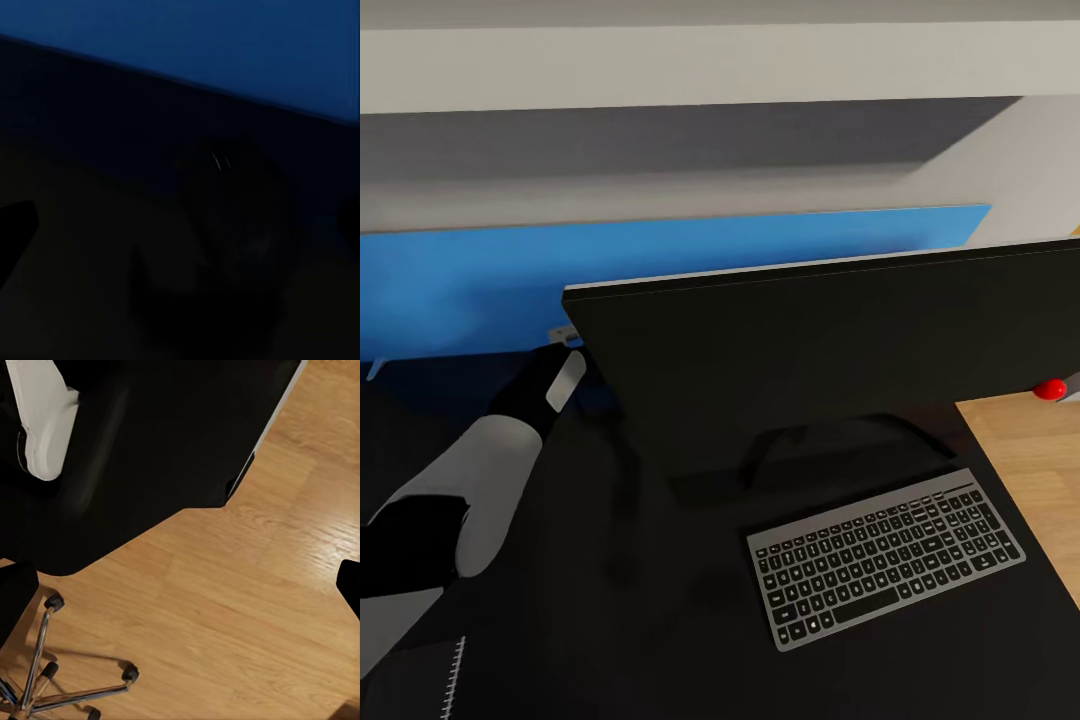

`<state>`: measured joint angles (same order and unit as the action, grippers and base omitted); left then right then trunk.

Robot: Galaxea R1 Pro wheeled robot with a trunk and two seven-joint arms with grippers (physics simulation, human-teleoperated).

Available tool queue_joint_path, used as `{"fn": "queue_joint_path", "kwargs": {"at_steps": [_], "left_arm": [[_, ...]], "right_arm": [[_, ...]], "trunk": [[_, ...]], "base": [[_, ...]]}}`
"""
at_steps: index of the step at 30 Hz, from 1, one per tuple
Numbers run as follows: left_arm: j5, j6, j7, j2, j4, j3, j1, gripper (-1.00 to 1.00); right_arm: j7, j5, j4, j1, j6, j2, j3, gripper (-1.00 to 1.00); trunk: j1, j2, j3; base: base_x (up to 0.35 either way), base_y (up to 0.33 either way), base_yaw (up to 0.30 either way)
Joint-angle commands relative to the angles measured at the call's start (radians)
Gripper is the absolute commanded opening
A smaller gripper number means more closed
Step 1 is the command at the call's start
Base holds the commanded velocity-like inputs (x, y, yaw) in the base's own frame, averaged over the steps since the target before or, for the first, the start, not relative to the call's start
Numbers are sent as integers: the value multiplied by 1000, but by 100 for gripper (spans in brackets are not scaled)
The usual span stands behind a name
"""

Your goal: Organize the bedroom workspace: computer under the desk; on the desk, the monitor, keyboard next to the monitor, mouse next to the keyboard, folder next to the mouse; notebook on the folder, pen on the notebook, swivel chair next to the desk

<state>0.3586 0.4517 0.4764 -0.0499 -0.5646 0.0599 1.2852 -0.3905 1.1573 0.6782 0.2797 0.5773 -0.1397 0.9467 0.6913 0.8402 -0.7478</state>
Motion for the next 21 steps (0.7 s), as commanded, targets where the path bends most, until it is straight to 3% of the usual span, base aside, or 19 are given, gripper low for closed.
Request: {"fn": "queue_joint_path", "kwargs": {"at_steps": [1, 21], "left_arm": [[7, 4, 11, -2, -1, 6, -1, 100], [2, 3, 15, -3, -3, 6, -12, 100]], "right_arm": [[-7, 6, 3, 0, 5, -1, 6, 100], [-7, 7, 3, 0, 6, -1, 5, 100]], "trunk": [[0, 1, -1], [0, 1, -1]], "base": [[0, 0, -18], [0, 25, -3]]}}
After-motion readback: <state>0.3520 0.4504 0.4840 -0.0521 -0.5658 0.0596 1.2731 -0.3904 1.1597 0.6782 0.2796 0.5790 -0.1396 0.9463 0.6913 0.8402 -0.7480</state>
